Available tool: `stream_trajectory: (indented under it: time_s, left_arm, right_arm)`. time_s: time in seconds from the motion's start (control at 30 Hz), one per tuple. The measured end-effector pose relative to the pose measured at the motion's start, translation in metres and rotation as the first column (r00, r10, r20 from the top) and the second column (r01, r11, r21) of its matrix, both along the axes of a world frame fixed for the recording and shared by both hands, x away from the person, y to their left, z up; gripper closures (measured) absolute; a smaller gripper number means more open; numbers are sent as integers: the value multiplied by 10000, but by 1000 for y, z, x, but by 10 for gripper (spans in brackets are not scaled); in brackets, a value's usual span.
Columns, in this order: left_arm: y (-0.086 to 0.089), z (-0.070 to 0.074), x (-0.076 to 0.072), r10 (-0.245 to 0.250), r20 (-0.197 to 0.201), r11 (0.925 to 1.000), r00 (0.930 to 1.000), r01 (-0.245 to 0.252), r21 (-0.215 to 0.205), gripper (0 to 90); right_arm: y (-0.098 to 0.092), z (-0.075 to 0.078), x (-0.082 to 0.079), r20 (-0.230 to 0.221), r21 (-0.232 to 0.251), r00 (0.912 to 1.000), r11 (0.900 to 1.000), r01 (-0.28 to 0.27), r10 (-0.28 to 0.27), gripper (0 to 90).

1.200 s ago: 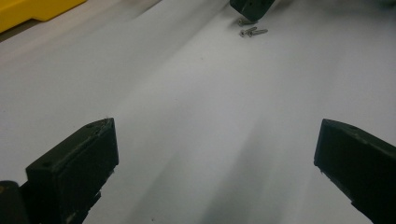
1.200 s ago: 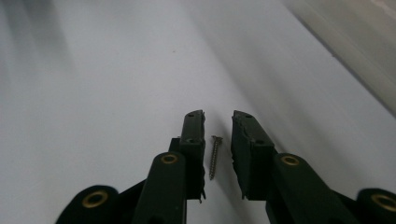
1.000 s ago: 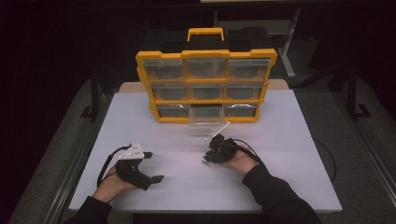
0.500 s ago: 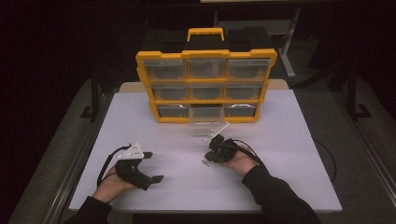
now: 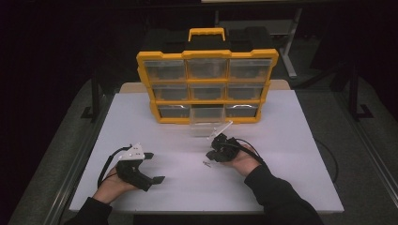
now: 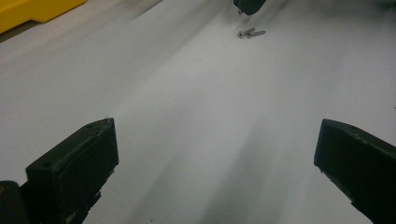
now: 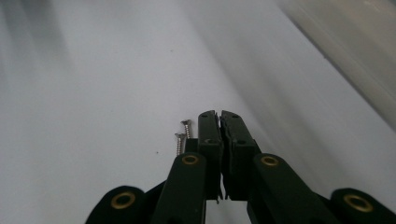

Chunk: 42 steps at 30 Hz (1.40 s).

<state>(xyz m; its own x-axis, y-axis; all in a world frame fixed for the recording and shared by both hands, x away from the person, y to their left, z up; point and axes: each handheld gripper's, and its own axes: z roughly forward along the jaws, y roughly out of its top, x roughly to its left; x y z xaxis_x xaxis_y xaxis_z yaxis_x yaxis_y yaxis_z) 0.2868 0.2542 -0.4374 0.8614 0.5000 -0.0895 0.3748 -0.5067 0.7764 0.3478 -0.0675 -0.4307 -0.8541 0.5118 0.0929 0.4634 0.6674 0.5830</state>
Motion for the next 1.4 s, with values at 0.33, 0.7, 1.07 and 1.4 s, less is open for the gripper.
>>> stream_trajectory:
  time_s: [0.33,0.7,1.07,1.4]
  left_arm:
    - [0,0,0,-42,24,10000,10000,42,25,0]
    - [0,0,0,-20,18,10000,10000,20,-13,0]
    - [-1,0,1,-36,-5,10000,10000,36,-1,0]
    - [0,0,1,-4,1,9999,10000,4,-107,0]
  right_arm:
    - [-4,13,-1,-29,-23,10000,10000,-21,20,857]
    - [-9,29,3,103,116,9999,9999,40,-41,857]
    - [-13,44,8,250,202,9997,9998,49,-54,857]
    - [-13,64,13,460,291,9989,9995,115,-128,857]
